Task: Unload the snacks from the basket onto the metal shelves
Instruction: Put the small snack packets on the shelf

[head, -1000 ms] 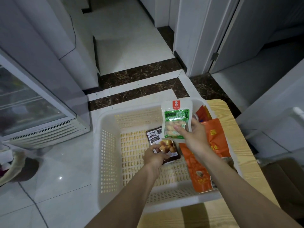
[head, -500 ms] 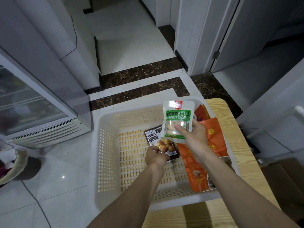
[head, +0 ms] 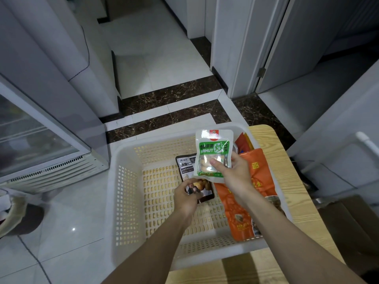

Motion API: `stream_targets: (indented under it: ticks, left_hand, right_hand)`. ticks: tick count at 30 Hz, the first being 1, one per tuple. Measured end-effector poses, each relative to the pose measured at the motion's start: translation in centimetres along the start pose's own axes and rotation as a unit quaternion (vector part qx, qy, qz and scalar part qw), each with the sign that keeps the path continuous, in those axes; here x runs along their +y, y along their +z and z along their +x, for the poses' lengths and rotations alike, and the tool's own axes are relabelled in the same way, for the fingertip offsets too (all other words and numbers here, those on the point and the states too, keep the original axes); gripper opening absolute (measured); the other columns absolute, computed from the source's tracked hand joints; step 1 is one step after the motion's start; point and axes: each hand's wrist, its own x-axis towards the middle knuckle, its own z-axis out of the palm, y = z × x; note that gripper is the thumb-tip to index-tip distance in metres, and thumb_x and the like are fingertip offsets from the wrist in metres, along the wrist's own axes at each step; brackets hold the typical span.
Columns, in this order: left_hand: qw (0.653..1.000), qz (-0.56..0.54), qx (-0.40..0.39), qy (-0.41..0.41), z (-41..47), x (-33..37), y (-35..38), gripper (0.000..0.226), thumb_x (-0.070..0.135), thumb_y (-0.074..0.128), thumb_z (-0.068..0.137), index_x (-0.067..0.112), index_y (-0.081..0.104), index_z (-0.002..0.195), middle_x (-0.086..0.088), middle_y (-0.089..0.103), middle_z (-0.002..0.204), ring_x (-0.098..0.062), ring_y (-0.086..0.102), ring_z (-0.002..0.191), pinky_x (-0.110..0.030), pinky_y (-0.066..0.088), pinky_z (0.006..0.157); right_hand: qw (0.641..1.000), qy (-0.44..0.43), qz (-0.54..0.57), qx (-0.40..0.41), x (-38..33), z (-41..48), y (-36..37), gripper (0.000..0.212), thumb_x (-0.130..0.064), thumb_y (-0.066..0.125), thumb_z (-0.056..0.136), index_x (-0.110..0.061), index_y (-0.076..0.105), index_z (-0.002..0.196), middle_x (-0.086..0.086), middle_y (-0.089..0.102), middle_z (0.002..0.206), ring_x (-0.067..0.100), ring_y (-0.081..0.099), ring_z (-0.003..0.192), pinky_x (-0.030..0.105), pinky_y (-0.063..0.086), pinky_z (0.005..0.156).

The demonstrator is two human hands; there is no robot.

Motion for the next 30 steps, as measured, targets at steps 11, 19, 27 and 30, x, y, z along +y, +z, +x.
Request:
stream_targets:
  ticks: [11, 19, 27, 30]
  left_hand:
    - [0.99, -0.08, -0.012, 0.112, -3.1, 3.1, -5.4, 0.044, -0.012, 0.071, 0.077, 0.025, 0.072, 0.102, -0.002, 0.067, 0.109, -0.027, 0.065, 0.102, -0.051, 0.056, 0.088]
    - [0.969, -0.067, -0.105, 0.212, -9.4, 6.7, -7.9, 0.046, -0.003, 0.075, 0.078, 0.035, 0.073, 0.103, -0.004, 0.066, 0.12, -0.029, 0.062, 0.112, -0.051, 0.054, 0.093]
    - [0.905, -0.018, -0.312, 0.289, -22.6, 7.4, -8.9, 0.049, -0.007, 0.077, 0.072, 0.025, 0.072, 0.109, 0.005, 0.072, 0.113, -0.018, 0.069, 0.103, -0.045, 0.058, 0.082]
    - [0.877, 0.002, -0.384, 0.289, -28.1, 6.6, -6.8, 0.051, -0.009, 0.076, 0.072, 0.025, 0.071, 0.109, 0.006, 0.073, 0.109, -0.016, 0.07, 0.1, -0.046, 0.058, 0.083]
  right_hand:
    - [0.999, -0.045, -0.001, 0.01, -3.9, -3.3, 1.0, 0.027, -0.015, 0.073, 0.086, -0.024, 0.064, 0.11, -0.005, 0.073, 0.103, 0.009, 0.071, 0.091, 0.025, 0.059, 0.071]
    - [0.991, -0.115, 0.018, 0.068, -8.9, -12.5, 0.5, 0.034, -0.016, 0.076, 0.083, -0.03, 0.061, 0.11, -0.001, 0.073, 0.104, 0.015, 0.073, 0.088, 0.037, 0.062, 0.07]
    - [0.951, -0.194, 0.076, 0.229, -9.8, -30.2, -2.2, 0.073, -0.016, 0.078, 0.08, -0.047, 0.042, 0.136, -0.004, 0.071, 0.111, 0.015, 0.072, 0.095, 0.032, 0.061, 0.066]
    - [0.929, -0.216, 0.069, 0.294, -9.7, -37.1, -4.9, 0.069, -0.012, 0.076, 0.083, -0.047, 0.045, 0.136, -0.007, 0.071, 0.114, 0.009, 0.07, 0.099, 0.03, 0.061, 0.074]
